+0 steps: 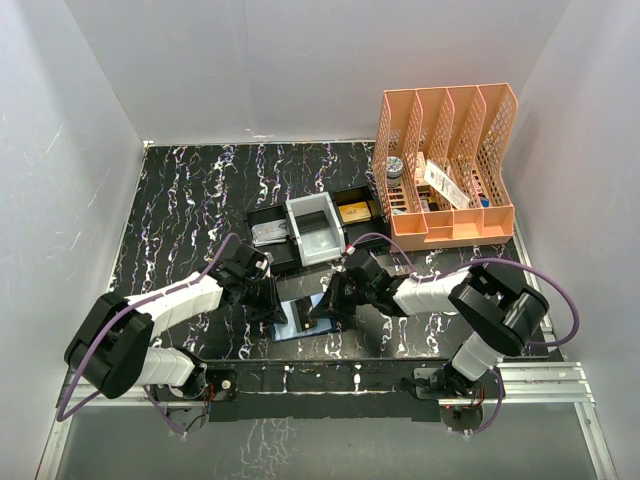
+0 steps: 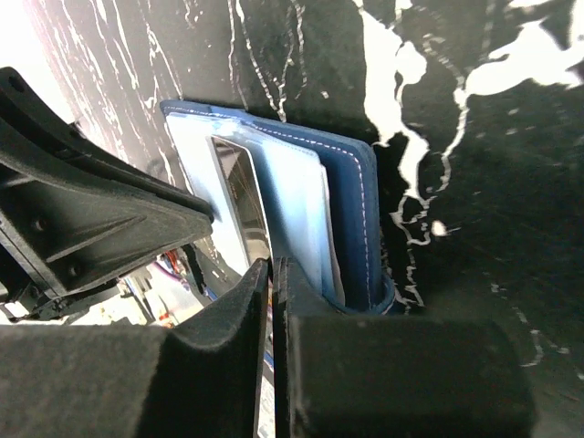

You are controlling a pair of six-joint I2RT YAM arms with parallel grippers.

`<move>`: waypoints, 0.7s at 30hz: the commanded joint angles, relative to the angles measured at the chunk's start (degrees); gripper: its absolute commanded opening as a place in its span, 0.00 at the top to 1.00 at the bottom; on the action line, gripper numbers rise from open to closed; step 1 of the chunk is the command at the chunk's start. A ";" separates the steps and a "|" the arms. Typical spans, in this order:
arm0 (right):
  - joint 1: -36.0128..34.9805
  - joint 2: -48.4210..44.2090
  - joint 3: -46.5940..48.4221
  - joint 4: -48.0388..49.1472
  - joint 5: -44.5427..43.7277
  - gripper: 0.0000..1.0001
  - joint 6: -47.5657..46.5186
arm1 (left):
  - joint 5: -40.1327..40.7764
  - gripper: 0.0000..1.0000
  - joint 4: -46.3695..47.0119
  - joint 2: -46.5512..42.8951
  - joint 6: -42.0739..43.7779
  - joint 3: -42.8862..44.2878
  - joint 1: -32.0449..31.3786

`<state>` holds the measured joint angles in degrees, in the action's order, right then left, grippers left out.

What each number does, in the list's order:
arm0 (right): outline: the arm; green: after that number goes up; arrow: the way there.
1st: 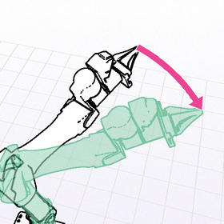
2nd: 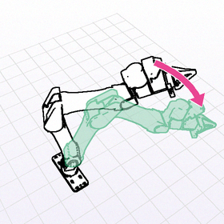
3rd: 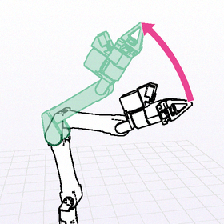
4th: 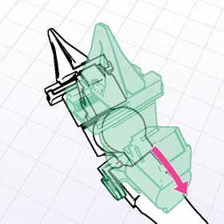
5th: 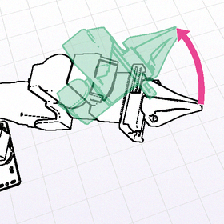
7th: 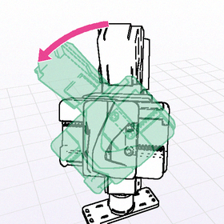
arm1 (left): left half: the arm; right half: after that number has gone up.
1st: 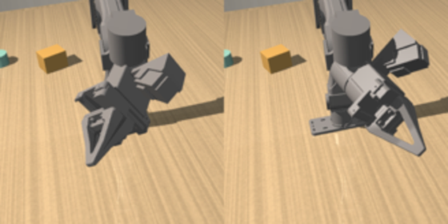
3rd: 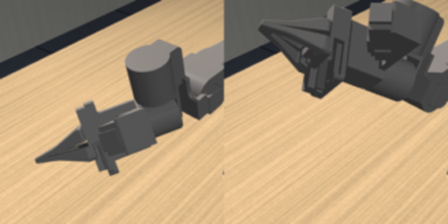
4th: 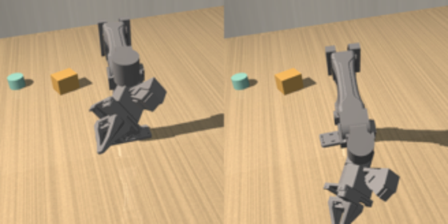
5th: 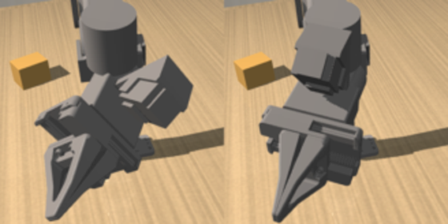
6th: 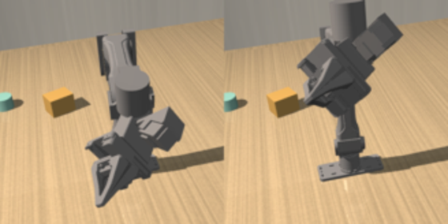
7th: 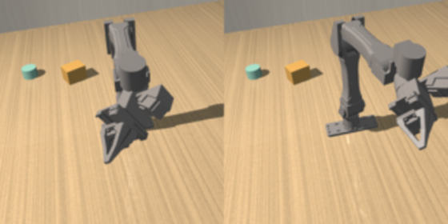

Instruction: Take the credit cards out of the card holder

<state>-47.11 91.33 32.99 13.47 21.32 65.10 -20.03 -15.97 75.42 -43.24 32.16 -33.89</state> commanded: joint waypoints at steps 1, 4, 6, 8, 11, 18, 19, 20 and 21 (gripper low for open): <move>1.41 -1.69 -0.71 -0.36 -0.06 0.95 -1.32 | 1.19 0.90 -4.52 0.71 1.40 0.57 -0.30; 1.41 -0.33 0.57 -0.44 1.31 0.95 -2.19 | 0.70 0.88 -4.99 0.83 1.64 2.06 -0.30; 1.41 0.34 1.07 -0.60 1.14 0.96 -2.39 | 1.19 0.82 -6.24 0.55 1.71 3.70 -0.30; 1.41 0.28 1.09 -1.07 0.34 0.96 -2.19 | 1.76 0.75 -7.32 -0.28 1.60 5.64 -0.31; 1.41 0.11 1.10 -1.31 -0.06 0.97 -2.17 | 1.33 0.66 -6.61 -1.62 0.95 7.41 -0.38; 1.41 0.05 1.01 -1.16 0.12 0.97 -2.17 | -4.40 0.66 -0.43 2.16 -0.04 6.75 -1.26; 1.41 0.00 1.00 -1.05 0.12 0.97 -2.17 | -4.20 0.68 -0.32 2.64 -0.01 6.58 -1.64; 1.41 0.04 0.97 -0.92 0.19 0.97 -2.17 | -3.96 0.70 -0.18 3.83 0.00 6.41 -1.92; 1.41 0.01 0.99 -0.67 0.34 0.97 -2.17 | -3.89 0.72 0.17 4.73 0.00 6.09 -2.21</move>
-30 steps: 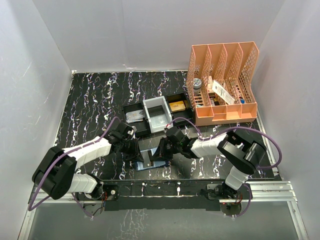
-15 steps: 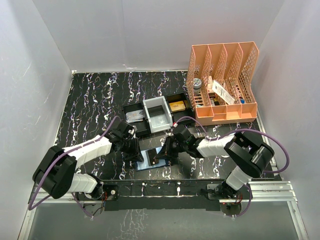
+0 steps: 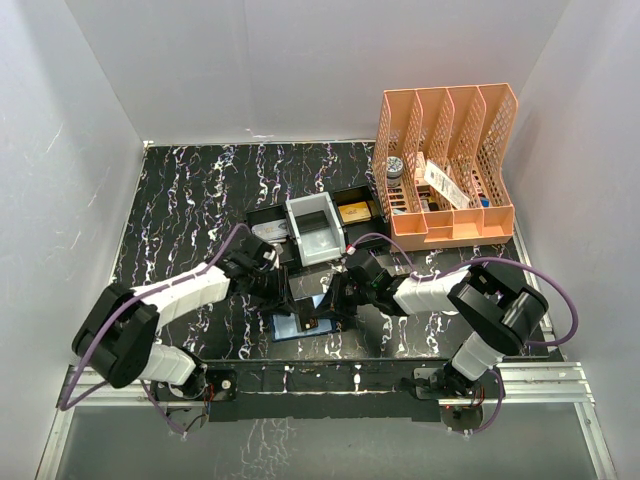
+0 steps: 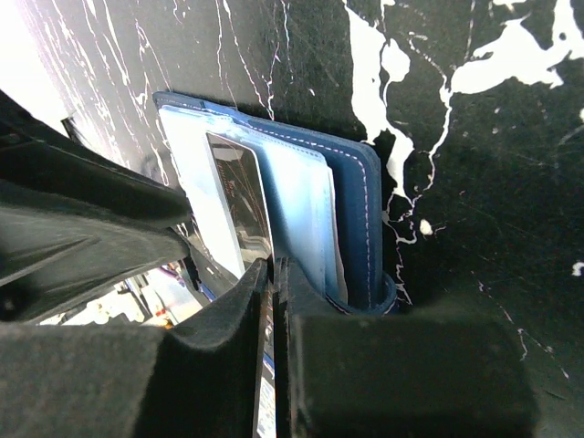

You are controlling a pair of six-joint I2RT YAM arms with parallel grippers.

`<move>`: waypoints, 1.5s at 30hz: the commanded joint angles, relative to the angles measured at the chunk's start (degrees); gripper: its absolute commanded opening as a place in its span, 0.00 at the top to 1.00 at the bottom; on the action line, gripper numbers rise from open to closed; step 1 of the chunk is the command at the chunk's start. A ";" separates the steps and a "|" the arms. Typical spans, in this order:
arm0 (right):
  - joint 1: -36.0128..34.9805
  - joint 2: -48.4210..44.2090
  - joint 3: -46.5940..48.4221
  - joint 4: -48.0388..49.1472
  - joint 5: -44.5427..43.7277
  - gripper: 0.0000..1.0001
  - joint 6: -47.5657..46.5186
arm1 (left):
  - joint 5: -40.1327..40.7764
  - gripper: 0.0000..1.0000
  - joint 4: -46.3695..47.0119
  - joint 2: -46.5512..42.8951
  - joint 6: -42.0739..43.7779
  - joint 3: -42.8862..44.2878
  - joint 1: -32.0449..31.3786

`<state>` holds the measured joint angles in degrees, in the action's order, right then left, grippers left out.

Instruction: Take the credit cards out of the card holder

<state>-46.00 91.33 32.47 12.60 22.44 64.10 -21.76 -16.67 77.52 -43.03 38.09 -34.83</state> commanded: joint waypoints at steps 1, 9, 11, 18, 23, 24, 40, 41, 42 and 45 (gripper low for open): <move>0.29 0.05 1.48 0.60 -0.54 0.96 -1.17 | -2.21 0.74 1.23 3.35 -0.17 -0.19 -1.51; 0.29 -0.77 0.58 5.73 1.46 0.86 -1.46 | 6.33 0.92 -1.99 7.57 0.51 -2.86 -4.01; 0.29 -0.80 0.66 6.28 1.48 0.82 -1.60 | 6.81 0.92 -1.70 5.96 0.00 -4.18 -4.11; 0.29 2.32 2.87 8.30 4.10 0.77 -2.90 | 5.41 0.92 -0.10 4.77 -0.36 -5.85 -4.07; 0.29 3.02 3.88 6.98 4.00 0.81 -4.15 | 5.85 0.92 -0.99 4.95 0.19 -5.00 -4.11; 0.29 3.27 4.05 6.97 4.16 0.82 -4.42 | 5.85 0.92 -1.00 4.93 0.23 -5.00 -4.11; 0.29 0.94 4.01 2.83 -0.19 1.00 -5.67 | 7.10 0.93 -3.41 2.11 0.31 -4.47 -4.11; 0.29 -0.02 3.74 2.52 -0.79 1.00 -6.06 | 7.35 0.92 -3.81 1.52 0.31 -4.39 -4.16; 0.29 -0.89 3.40 2.06 -1.46 1.00 -6.48 | 7.66 0.92 -4.14 1.19 0.31 -4.32 -4.11; 0.29 -3.51 2.73 0.77 -3.20 1.00 -8.13 | 8.33 0.92 -4.94 -0.59 0.30 -4.06 -4.11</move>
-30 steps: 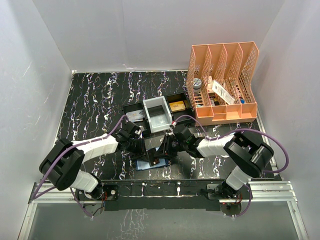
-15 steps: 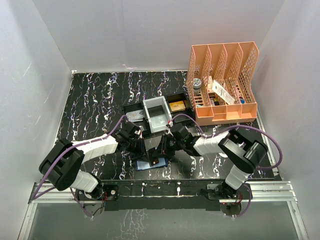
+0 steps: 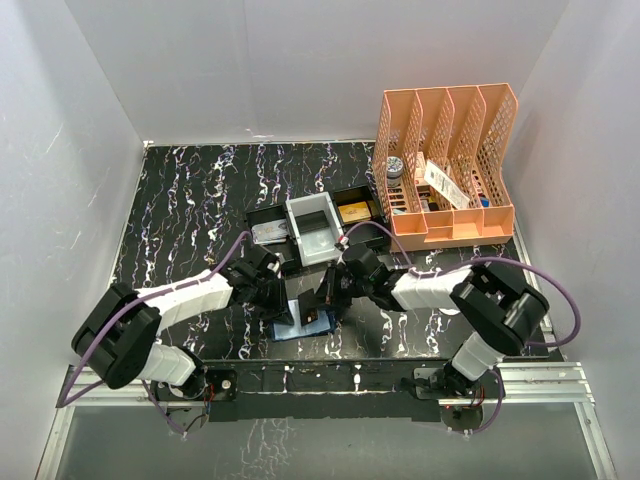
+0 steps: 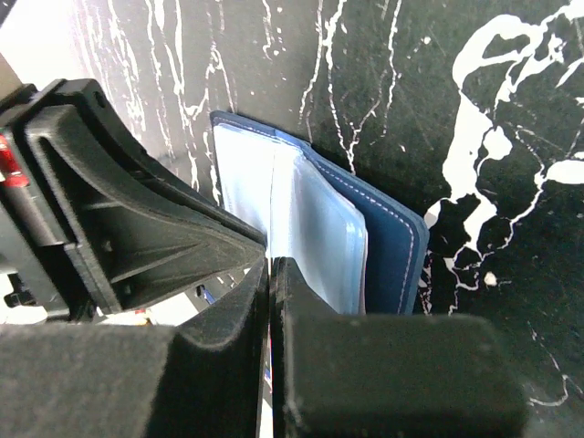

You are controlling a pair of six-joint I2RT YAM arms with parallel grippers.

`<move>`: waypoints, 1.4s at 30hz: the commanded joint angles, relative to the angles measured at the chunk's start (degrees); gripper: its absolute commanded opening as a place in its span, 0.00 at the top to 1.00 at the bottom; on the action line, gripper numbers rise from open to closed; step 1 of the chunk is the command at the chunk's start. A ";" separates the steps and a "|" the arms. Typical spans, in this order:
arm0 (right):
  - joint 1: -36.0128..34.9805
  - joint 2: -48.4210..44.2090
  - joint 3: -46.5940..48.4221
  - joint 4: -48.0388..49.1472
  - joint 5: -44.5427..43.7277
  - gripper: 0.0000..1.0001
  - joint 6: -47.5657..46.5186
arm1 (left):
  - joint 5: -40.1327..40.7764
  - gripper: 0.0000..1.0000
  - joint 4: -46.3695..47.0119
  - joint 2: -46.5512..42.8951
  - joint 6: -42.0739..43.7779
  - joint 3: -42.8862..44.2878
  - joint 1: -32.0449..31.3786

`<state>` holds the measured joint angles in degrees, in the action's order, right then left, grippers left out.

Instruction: Take the credit cards out of the card holder

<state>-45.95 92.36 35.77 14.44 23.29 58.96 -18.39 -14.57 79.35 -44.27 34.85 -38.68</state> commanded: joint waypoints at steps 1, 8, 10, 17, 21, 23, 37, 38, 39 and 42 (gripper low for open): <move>0.25 -5.56 -0.74 -1.48 -4.53 1.00 -3.61 | 5.09 0.92 -7.17 -2.93 1.39 -0.81 -0.27; 0.25 -16.47 -2.83 -1.81 -12.02 1.00 -8.67 | 4.27 0.82 -8.20 -6.20 1.47 2.50 -0.26; 0.26 -20.58 -4.41 -0.55 -15.12 1.00 -10.68 | 5.62 0.74 -10.23 -7.38 2.43 4.86 -0.24; 0.04 -34.15 -10.27 8.44 -18.11 1.00 -30.00 | 10.67 0.54 -16.75 -9.78 6.53 12.20 -0.23; -0.27 -40.73 -12.43 9.87 -19.56 1.00 -46.20 | 16.16 0.51 -19.95 -11.54 7.82 14.63 -0.16; -0.28 -42.86 -12.36 8.16 -21.53 1.00 -55.28 | 20.00 0.47 -21.68 -12.98 7.46 15.76 -0.17; 1.54 -25.49 4.04 0.66 -26.08 1.00 -83.92 | 24.73 0.01 -26.64 -19.93 17.64 19.69 20.48; 2.14 -23.43 5.91 -0.21 -24.77 1.00 -84.53 | 24.45 0.01 -26.45 -19.85 18.89 19.39 22.56; 2.85 -21.22 7.59 -0.85 -23.43 1.00 -85.32 | 24.69 0.01 -25.97 -19.83 19.90 19.01 24.11; 3.52 -15.79 12.33 -2.53 -21.91 1.00 -89.71 | 26.80 0.01 -22.81 -20.72 21.48 16.23 25.37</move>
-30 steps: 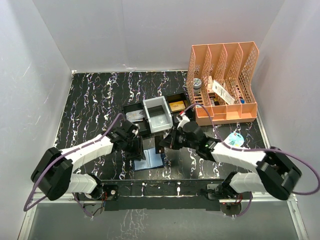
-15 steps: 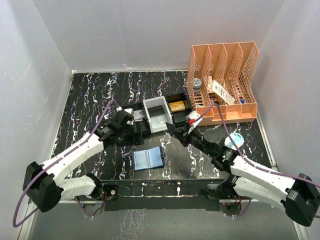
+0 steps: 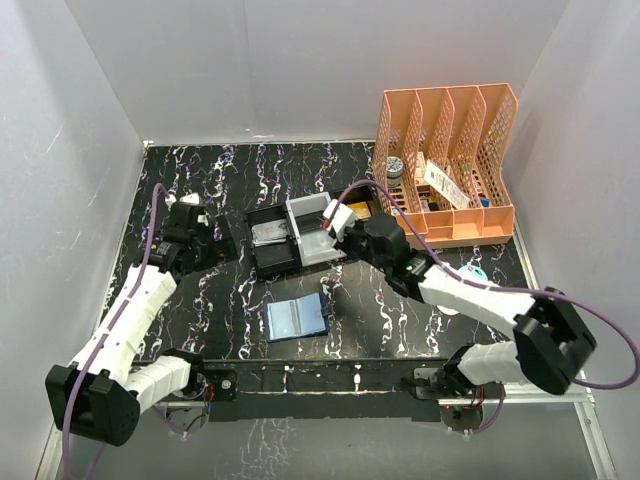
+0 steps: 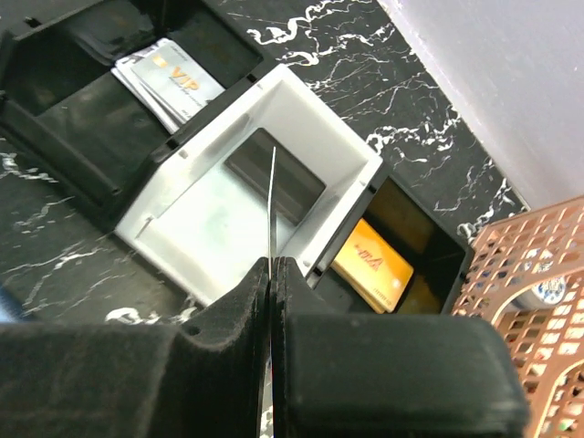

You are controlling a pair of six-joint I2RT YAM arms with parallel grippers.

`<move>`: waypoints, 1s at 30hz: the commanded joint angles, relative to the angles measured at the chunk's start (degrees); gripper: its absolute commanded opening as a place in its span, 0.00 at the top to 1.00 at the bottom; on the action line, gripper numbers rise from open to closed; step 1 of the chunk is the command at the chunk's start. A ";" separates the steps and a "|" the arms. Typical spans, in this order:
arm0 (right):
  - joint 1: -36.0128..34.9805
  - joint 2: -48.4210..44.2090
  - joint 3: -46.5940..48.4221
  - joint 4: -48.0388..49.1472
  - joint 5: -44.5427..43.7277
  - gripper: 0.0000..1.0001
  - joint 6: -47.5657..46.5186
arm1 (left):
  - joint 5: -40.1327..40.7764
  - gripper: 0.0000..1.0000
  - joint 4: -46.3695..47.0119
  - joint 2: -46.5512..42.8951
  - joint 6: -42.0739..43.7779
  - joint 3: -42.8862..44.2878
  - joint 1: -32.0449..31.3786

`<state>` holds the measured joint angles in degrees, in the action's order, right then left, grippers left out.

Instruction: Take the credit cards out of the card holder

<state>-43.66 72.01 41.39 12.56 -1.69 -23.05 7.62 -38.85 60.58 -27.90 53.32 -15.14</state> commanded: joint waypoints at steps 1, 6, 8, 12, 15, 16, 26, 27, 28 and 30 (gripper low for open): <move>1.21 6.15 7.90 -0.76 3.50 1.00 -9.84 | 0.70 0.01 2.58 -2.47 5.46 -3.52 1.85; 1.38 13.24 12.06 1.95 3.82 1.00 -19.33 | -0.99 0.01 5.80 -5.61 6.15 -6.51 1.84; 1.67 16.24 14.33 1.79 4.82 1.00 -21.06 | -0.74 0.01 7.06 -6.49 6.28 -7.48 1.84; 2.34 22.08 17.21 3.34 7.27 1.00 -23.87 | -0.72 0.01 7.15 -5.98 6.19 -7.46 1.81; 3.82 26.04 18.18 6.49 9.47 1.00 -24.14 | -0.49 0.01 7.35 -5.60 6.43 -7.39 1.85; 4.11 27.15 19.08 6.40 9.77 1.00 -24.75 | -0.57 0.01 7.59 -5.55 6.45 -7.43 1.86; 5.29 37.32 27.47 3.48 11.75 1.00 -31.66 | -1.28 0.01 8.46 -5.29 6.89 -7.68 1.84; 5.27 38.00 27.73 3.60 11.67 1.00 -32.57 | -1.40 0.01 8.45 -5.34 6.89 -7.70 1.82; 5.29 38.54 27.92 3.91 11.55 1.00 -33.57 | -1.45 0.01 8.52 -5.42 6.89 -7.74 1.83; 5.25 39.89 28.59 3.92 11.22 1.00 -34.70 | -1.62 0.01 8.66 -5.49 6.98 -7.80 1.86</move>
<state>-38.50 110.28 66.89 13.96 8.99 -53.08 6.74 -31.14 55.72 -21.78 45.93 -13.45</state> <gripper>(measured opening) 0.009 0.985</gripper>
